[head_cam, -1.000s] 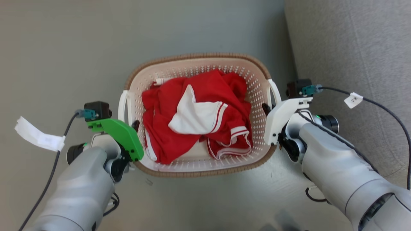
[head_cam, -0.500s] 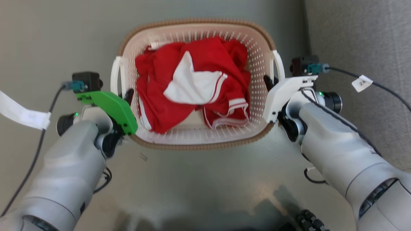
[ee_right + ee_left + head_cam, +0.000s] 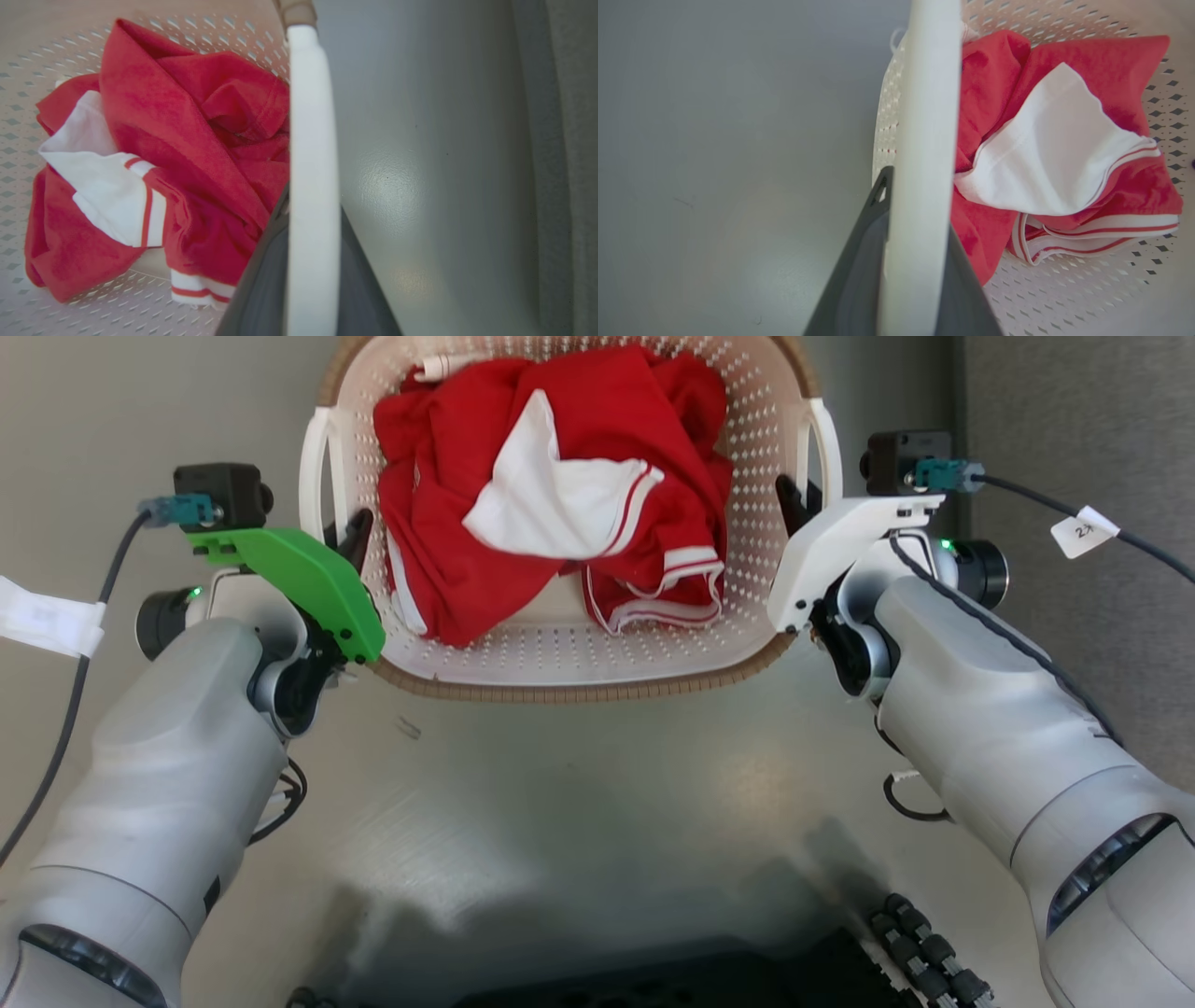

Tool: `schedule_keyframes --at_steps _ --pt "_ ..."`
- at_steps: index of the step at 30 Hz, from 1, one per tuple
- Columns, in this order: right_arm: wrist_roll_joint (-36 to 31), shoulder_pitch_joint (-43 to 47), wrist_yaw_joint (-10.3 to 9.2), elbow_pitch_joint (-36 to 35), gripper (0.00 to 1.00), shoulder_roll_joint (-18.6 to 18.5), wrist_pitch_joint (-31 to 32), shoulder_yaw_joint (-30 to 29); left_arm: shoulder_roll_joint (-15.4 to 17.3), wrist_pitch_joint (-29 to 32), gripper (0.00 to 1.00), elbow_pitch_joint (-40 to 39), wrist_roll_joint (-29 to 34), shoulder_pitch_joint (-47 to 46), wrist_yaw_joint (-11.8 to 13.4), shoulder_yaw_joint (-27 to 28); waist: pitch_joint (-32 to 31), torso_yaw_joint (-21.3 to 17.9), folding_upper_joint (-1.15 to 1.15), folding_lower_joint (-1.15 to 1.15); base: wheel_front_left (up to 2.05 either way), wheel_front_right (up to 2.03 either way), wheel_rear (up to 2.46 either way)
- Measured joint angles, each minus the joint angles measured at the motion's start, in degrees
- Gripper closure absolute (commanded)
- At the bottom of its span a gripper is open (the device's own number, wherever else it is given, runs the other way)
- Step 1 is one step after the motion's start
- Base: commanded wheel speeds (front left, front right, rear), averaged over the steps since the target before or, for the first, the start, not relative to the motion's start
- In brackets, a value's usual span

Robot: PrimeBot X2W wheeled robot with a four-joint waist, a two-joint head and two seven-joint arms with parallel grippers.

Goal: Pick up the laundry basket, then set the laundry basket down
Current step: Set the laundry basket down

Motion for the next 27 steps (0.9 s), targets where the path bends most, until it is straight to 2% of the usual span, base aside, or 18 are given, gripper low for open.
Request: schedule_keyframes --at_steps 14,27 --pt "0.00 -2.24 -0.94 0.01 1.00 -0.03 -2.45 -0.53 1.45 -3.09 1.00 -2.87 0.08 -1.74 0.16 -0.80 5.34 1.11 0.00 0.00 0.00 0.00 0.00" --pt "-0.30 -2.63 -1.51 0.27 1.00 -0.07 -3.53 -1.31 2.19 -5.80 1.00 -4.91 -0.20 -1.89 0.42 -1.63 7.01 1.35 0.00 -0.01 0.00 0.00 0.00"
